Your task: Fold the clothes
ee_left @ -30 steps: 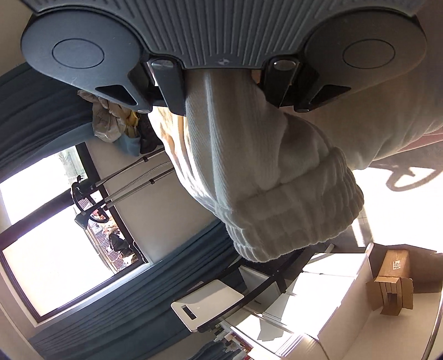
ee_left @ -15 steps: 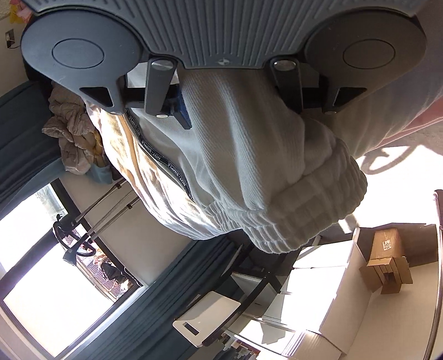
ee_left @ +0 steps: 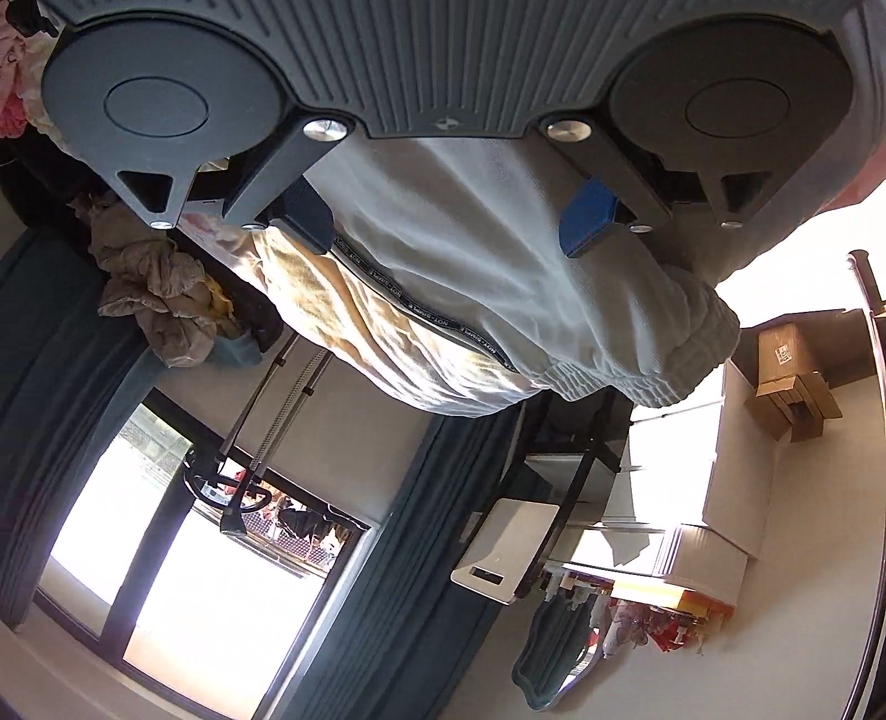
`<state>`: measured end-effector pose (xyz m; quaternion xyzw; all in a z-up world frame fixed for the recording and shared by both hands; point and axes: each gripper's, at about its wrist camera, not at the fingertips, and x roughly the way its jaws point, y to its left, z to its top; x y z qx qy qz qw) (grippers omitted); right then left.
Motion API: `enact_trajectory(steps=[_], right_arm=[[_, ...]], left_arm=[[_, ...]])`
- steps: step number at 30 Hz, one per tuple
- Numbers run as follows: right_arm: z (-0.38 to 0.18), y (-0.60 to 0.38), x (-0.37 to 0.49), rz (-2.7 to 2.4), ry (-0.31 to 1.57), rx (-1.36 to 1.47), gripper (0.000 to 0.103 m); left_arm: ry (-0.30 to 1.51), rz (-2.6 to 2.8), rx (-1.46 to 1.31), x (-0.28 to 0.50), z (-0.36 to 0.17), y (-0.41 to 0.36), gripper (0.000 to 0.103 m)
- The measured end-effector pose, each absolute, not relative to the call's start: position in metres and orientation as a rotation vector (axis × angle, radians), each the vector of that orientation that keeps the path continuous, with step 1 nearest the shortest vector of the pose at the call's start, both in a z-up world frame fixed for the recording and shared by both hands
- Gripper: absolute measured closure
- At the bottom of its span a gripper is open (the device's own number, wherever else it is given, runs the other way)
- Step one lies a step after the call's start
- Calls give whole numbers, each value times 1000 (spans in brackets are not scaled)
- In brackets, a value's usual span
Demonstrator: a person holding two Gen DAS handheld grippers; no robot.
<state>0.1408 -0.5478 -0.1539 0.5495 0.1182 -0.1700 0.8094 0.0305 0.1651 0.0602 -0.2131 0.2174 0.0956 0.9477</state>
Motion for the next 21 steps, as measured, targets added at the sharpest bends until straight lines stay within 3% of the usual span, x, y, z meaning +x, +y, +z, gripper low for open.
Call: enact_trajectory(steps=[1,6,9,16,21], right_arm=[[-151,-552,139,-354,233,1213,85],[-135,-555,138,-274,194,1159,84],[-159,-564,136,-305,233,1255,81],[-167,-564,141,-282,272,1173,71],[-158,-556,145,-320,277,1067,81]], left_arm=[[446,159,-403,37,60,145,11],[449,65,-288,74,40,62,11],[453,23,-253,94,24,31,11],[577,94,-203,138,-35,43,11],[600,140,-168,150,-55,53,11]])
